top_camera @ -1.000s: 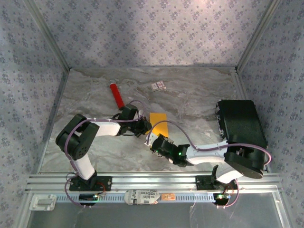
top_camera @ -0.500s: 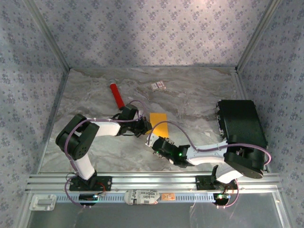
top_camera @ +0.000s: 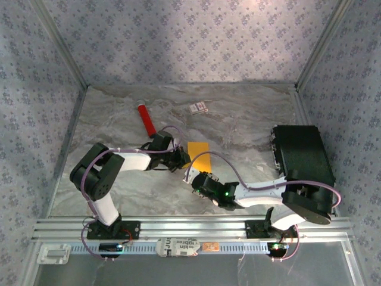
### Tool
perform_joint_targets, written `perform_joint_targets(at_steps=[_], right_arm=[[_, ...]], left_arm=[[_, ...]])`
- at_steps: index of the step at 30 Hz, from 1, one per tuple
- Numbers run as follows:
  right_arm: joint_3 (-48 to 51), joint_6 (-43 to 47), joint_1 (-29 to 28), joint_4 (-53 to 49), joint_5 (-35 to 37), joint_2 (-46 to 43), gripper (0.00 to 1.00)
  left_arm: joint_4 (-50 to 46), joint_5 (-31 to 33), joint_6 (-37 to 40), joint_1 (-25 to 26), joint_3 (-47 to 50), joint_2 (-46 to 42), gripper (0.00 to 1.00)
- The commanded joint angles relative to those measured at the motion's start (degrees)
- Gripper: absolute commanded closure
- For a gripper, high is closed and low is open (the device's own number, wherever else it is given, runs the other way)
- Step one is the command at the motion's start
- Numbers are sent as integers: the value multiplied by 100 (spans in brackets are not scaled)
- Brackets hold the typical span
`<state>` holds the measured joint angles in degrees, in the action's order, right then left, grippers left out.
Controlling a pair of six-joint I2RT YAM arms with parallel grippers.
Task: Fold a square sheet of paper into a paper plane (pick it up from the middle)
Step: Third fold the triangle at the center of the table.
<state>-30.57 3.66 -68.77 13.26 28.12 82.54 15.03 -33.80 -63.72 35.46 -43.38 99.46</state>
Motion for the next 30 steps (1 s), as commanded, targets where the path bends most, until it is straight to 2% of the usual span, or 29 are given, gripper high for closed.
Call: perform_joint_targets(at_steps=[1, 11, 15, 20, 22, 24, 27, 30], right_arm=[[60, -146, 22, 98, 94, -107, 79], [25, -184, 48, 4, 132, -45, 86], [7, -235, 48, -55, 131, -45, 90], [-24, -381, 66, -174, -18, -64, 94], [-28, -490, 90, -200, -158, -101, 95], [2, -697, 184, -210, -498, -193, 96], [11, -1127, 540, -215, -1610, -419, 95], [-66, -1570, 975, -394, -2782, -551, 95]], left_arm=[[-35, -12, 21, -22, -4, -142, 97], [-28, -13, 10, -22, -3, -153, 97], [-31, -14, 18, -19, -13, -162, 93], [-293, 94, 186, -37, -48, -322, 80], [-501, 223, 301, -48, -65, -457, 71], [-732, 378, 402, -86, -68, -632, 57], [-1047, 576, 537, -194, -54, -935, 52], [-1274, 620, 665, -363, -61, -1161, 52]])
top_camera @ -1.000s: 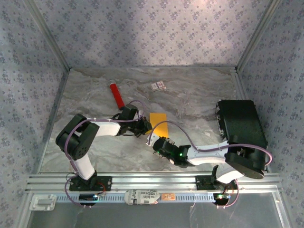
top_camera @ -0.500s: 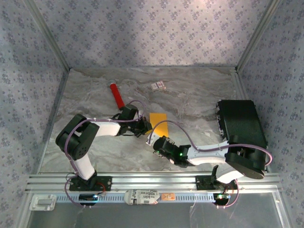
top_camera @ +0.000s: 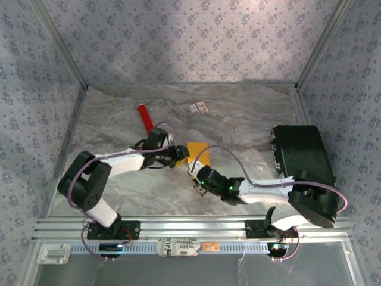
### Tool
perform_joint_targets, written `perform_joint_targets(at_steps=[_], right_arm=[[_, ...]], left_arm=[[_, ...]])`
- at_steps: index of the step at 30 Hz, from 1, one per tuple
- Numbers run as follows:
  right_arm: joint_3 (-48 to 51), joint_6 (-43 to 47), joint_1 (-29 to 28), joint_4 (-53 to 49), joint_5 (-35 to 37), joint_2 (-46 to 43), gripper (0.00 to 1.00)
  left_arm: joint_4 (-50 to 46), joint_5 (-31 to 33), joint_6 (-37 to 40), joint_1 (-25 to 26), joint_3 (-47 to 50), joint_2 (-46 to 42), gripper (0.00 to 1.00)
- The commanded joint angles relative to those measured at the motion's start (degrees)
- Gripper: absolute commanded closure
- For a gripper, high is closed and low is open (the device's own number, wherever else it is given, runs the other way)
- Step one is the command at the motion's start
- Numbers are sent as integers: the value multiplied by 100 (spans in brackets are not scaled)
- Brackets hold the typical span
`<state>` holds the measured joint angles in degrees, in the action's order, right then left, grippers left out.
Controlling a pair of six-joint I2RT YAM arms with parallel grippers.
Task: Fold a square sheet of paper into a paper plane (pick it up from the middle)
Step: Third fold the triangle at the center of the table.
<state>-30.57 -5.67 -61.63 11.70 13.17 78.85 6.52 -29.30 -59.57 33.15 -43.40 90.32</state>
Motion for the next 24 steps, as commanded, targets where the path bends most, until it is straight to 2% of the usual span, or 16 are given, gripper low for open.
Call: perform_joint_targets(at_steps=[1, 6, 11, 17, 24], right_arm=[[-72, -807, 404, -271, -1623, -219, 95], [-165, -1375, 983, -422, -2943, -244, 95], [-274, -1541, 1332, -521, -4014, -106, 96], [-258, -1566, 1373, -407, -4284, -12, 96], [-226, -1582, 1387, -347, -4138, 123, 96]], left_arm=[[-478, 157, 285, -181, -72, -303, 52], [-572, -10, 404, -275, -221, -379, 55], [-632, -252, 546, -275, -570, -199, 64], [-758, -610, 772, -200, -1066, 362, 80], [-1010, -635, 1047, 101, -1670, 1226, 88]])
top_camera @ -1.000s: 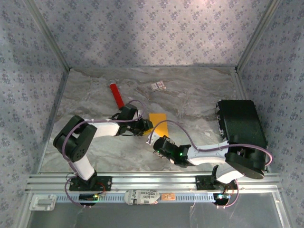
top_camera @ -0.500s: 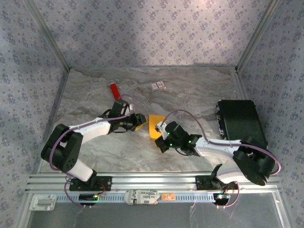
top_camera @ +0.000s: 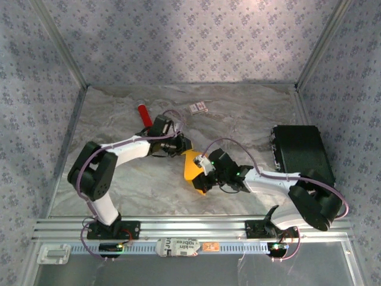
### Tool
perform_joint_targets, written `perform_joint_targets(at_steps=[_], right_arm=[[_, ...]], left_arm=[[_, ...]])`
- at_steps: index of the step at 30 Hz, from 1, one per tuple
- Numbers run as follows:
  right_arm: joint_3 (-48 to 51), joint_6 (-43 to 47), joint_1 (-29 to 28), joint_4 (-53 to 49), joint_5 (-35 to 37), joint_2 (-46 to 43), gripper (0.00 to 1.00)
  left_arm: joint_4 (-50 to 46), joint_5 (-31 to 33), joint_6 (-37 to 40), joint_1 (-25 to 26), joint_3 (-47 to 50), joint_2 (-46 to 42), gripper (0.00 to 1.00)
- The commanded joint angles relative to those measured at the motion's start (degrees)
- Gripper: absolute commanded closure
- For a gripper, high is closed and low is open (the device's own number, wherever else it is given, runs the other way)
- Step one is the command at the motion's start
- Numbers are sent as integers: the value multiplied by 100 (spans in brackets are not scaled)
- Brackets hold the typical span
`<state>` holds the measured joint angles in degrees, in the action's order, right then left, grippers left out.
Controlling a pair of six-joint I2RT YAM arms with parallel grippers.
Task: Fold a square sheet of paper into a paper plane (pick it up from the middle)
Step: Third fold the triangle at the center of the table.
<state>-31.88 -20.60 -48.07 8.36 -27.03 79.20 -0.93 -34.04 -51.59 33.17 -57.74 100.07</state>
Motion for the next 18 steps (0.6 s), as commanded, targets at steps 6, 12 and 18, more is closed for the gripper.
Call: perform_joint_targets(at_steps=[6, 12, 18], right_arm=[[-55, -110, 47, 69, -66, 165, 96], [-73, -155, 75, 87, -61, 260, 96], [-133, -190, 181, -69, 170, 324, 96]], left_arm=[[-506, -142, 501, 234, -580, 948, 94], [-918, 38, 801, 320, -745, 1315, 96], [-1038, 182, 954, 337, -590, 1469, 97]])
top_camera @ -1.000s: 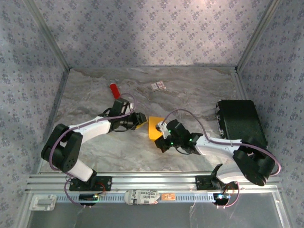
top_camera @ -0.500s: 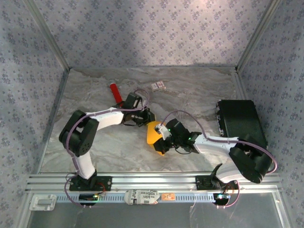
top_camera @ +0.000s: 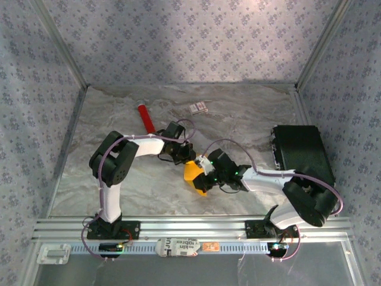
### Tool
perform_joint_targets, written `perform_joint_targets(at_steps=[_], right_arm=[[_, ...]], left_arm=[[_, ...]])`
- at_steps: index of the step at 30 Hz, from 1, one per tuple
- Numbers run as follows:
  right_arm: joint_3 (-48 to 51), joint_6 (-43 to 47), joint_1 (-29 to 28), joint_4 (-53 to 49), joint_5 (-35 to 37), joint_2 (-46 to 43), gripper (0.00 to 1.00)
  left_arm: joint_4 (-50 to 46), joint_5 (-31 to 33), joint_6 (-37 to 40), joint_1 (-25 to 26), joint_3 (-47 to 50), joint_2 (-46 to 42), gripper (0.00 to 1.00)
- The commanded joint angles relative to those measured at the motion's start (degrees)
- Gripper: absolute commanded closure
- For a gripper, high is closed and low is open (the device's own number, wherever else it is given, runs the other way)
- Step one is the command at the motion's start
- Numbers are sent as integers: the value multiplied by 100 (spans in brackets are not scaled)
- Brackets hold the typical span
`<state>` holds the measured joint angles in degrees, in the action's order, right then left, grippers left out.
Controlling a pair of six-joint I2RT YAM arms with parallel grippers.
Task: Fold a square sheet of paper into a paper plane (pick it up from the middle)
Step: Third fold the triangle at the center of the table.
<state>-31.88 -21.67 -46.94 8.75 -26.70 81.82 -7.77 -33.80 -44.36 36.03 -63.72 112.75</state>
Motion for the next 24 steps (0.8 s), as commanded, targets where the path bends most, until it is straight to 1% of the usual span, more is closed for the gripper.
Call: perform_joint_targets(at_steps=[1, 8, 24], right_arm=[[-135, -83, 101, -141, 199, 62, 96], [-218, 32, 358, -479, 494, 192, 96], [-306, 14, 352, -756, 1087, 291, 96]], left_arm=[[-365, 178, 250, 46, 40, 212, 97], [-291, 214, 209, 51, 159, 187, 97], [-268, 249, 146, 51, 152, 115, 97]])
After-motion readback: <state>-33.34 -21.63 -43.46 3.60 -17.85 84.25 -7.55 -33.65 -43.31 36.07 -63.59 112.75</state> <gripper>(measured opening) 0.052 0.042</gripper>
